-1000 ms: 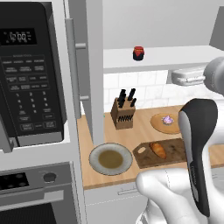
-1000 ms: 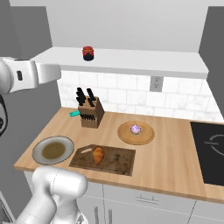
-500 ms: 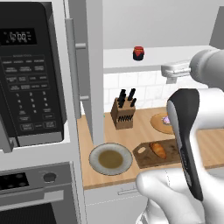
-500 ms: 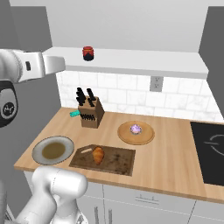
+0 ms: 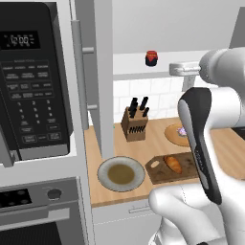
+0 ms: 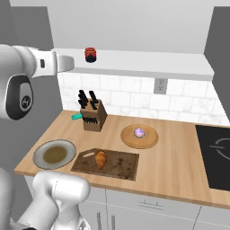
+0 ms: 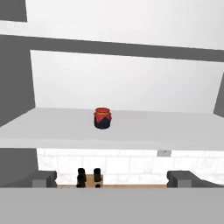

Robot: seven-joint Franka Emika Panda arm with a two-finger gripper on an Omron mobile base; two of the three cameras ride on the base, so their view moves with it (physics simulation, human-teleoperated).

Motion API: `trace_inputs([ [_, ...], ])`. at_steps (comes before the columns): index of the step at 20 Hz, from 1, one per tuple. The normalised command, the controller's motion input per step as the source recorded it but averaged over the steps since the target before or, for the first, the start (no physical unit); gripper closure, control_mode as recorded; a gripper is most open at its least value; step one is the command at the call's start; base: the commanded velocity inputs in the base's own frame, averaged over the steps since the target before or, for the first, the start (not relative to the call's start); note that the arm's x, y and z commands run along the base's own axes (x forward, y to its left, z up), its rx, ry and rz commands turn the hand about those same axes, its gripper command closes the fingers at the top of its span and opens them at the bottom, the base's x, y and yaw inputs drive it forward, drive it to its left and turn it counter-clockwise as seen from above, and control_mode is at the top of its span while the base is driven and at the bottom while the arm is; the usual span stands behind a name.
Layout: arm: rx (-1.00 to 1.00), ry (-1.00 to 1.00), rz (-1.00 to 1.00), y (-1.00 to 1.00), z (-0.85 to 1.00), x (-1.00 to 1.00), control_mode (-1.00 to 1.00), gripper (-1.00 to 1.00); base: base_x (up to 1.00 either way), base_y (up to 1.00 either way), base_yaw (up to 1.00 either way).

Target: From the different types of pastries on the counter, select a croissant and place it on the cutting board. Then retrieve a jar of jam from the cabinet and place it alongside the croissant on the cutting board.

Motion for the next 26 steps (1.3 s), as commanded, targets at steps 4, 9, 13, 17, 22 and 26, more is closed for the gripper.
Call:
trace_inputs([
  [4, 0.03, 0.0, 0.02, 0.0, 0.0, 0.05, -1.0, -1.0, 0.0, 0.0, 0.0],
  [9, 0.0, 0.0, 0.0, 0.0, -0.13, 0.07, -1.0, -1.0, 0.0, 0.0, 0.0],
  [13, 0.01, 0.0, 0.0, 0.06, -0.29, 0.44, -1.0, -1.0, 0.0, 0.0, 0.0],
  [17, 0.0, 0.0, 0.0, 0.09, -0.24, 0.58, -1.0, -1.0, 0.0, 0.0, 0.0],
  [22, 0.0, 0.0, 0.0, 0.03, -0.17, 0.6, -1.0, -1.0, 0.0, 0.0, 0.0],
  [26, 0.0, 0.0, 0.0, 0.0, -0.02, 0.54, -1.0, -1.0, 0.0, 0.0, 0.0],
])
